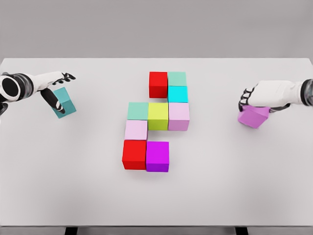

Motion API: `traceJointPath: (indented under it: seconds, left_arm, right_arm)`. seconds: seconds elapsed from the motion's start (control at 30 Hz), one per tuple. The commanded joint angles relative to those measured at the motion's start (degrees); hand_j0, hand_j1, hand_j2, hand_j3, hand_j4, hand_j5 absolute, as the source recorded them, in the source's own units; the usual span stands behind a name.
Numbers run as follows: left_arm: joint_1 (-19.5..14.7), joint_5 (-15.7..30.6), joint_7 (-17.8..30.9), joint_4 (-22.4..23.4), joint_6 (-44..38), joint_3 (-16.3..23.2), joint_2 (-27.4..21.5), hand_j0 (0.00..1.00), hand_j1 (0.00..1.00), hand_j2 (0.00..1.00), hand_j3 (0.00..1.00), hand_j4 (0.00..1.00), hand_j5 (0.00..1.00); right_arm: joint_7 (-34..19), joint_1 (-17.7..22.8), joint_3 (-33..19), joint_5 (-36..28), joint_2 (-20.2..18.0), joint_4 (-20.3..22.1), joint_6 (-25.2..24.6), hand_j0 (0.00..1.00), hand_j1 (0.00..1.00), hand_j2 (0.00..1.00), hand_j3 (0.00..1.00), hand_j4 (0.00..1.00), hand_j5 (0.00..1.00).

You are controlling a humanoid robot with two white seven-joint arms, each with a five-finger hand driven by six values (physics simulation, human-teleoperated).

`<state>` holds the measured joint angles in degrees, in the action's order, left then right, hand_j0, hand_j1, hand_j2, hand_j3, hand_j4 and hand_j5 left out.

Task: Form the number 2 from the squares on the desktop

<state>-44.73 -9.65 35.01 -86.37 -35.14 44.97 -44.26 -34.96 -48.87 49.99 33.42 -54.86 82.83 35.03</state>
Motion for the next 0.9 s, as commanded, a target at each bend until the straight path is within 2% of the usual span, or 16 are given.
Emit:
traceJointPath:
  seconds: [0.0, 0.1, 0.27, 0.5, 0.57, 0.87]
  left_arm:
    - [0.00, -0.37, -0.01, 1.20, 0.14, -0.06, 0.14, 1.00, 1.00, 1.00, 1.00, 1.00, 1.00]
    - [-0.09, -1.33, -0.01, 3.49, 0.14, -0.06, 0.23, 1.00, 1.00, 1.00, 1.00, 1.00, 1.00]
    - [0.09, -1.42, -0.01, 3.75, 0.14, -0.15, 1.02, 1.00, 1.00, 1.00, 1.00, 1.00, 1.00]
    - [0.17, -1.51, -0.01, 6.21, 0.14, -0.41, 2.60, 1.00, 1.00, 1.00, 1.00, 1.00, 1.00]
    - [0.00, -1.60, -0.01, 6.30, 0.14, -0.41, 3.13, 1.00, 1.00, 1.00, 1.00, 1.00, 1.00]
    - [0.00, -1.60, -0.01, 6.30, 0.14, -0.67, 4.19, 1.00, 1.00, 1.00, 1.00, 1.00, 1.00]
  right_arm:
    - [-0.04, 0.00, -2.61, -4.50, -0.51, 3.82, -0.03, 0.44, 0.44, 0.44, 0.44, 0.44, 0.44]
    - [-0.04, 0.35, -2.62, -8.46, -1.83, 11.47, -0.03, 0.46, 0.46, 0.46, 0.46, 0.46, 0.46]
    - [-0.04, 2.90, 0.19, -8.55, -2.36, 17.63, -0.03, 0.47, 0.47, 0.47, 0.47, 0.47, 0.47]
    - [-0.04, 3.69, 0.81, -9.34, -1.57, 17.63, -0.03, 0.48, 0.48, 0.48, 0.48, 0.48, 0.48]
    - [-0.04, 3.34, 1.34, -9.43, 0.45, 17.63, -0.03, 0.54, 0.54, 0.54, 0.54, 0.54, 0.54]
    - [-0.04, 2.20, 1.34, -15.22, 0.72, 17.72, -0.03, 0.50, 0.50, 0.50, 0.50, 0.50, 0.50]
